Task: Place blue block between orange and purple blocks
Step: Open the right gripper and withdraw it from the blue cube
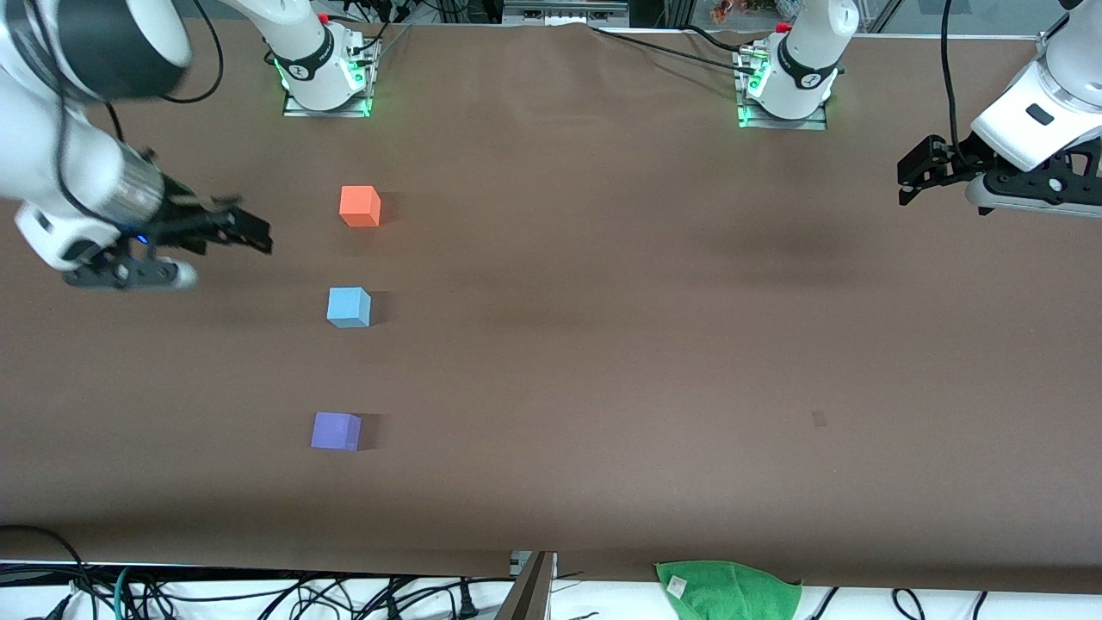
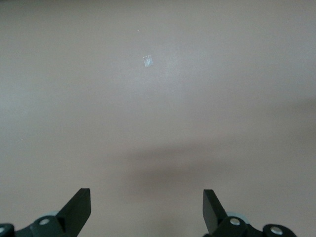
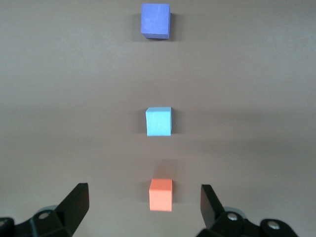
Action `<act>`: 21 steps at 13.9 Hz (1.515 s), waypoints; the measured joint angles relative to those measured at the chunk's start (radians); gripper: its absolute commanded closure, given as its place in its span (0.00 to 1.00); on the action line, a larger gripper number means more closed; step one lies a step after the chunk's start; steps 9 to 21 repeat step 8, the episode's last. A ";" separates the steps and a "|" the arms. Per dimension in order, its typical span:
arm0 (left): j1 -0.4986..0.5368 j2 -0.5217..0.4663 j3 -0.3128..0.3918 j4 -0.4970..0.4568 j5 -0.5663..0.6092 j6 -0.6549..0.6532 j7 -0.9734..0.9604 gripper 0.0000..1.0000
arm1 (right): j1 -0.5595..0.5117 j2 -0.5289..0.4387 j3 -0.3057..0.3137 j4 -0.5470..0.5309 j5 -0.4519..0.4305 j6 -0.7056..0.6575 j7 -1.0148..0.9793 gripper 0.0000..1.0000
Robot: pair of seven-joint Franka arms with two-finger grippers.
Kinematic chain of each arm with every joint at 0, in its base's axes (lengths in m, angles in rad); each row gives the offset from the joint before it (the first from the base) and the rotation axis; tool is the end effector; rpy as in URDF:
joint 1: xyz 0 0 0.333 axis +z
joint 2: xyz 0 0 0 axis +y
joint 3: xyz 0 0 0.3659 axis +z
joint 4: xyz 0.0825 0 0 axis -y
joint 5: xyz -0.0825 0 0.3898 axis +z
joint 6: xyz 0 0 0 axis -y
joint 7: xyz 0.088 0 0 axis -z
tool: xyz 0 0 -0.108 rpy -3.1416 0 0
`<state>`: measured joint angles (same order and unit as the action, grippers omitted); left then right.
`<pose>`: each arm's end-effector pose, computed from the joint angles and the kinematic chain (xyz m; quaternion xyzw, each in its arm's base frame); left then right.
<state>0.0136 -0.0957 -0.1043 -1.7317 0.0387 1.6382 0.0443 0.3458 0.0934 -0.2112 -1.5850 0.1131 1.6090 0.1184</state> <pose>0.5278 -0.0470 0.6541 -0.9974 0.0685 -0.0014 0.0242 0.5847 0.0972 0.6175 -0.9983 -0.0041 0.0392 0.0420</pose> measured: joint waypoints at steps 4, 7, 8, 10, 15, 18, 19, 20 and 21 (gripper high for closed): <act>0.000 0.000 0.000 0.000 0.000 0.000 0.000 0.00 | -0.050 -0.133 0.040 -0.105 -0.038 0.005 -0.010 0.00; 0.000 0.000 0.001 0.000 0.000 0.000 0.000 0.00 | -0.152 -0.121 0.150 -0.104 -0.041 0.019 -0.010 0.00; 0.001 0.000 0.001 0.000 0.000 -0.002 0.000 0.00 | -0.157 -0.119 0.158 -0.103 -0.043 0.023 -0.010 0.00; 0.001 0.000 0.001 0.000 0.000 -0.002 0.000 0.00 | -0.157 -0.119 0.158 -0.103 -0.043 0.023 -0.010 0.00; 0.001 0.000 0.001 0.000 0.000 -0.002 0.000 0.00 | -0.157 -0.119 0.158 -0.103 -0.043 0.023 -0.010 0.00; 0.001 0.000 0.001 0.000 0.000 -0.002 0.000 0.00 | -0.157 -0.119 0.158 -0.103 -0.043 0.023 -0.010 0.00; 0.001 0.000 0.001 0.000 0.000 -0.002 0.000 0.00 | -0.157 -0.119 0.158 -0.103 -0.043 0.023 -0.010 0.00; 0.001 0.000 0.001 0.000 0.000 -0.002 0.000 0.00 | -0.157 -0.119 0.158 -0.103 -0.043 0.023 -0.010 0.00; 0.001 0.000 0.001 0.000 0.000 -0.002 0.000 0.00 | -0.157 -0.119 0.158 -0.103 -0.043 0.023 -0.010 0.00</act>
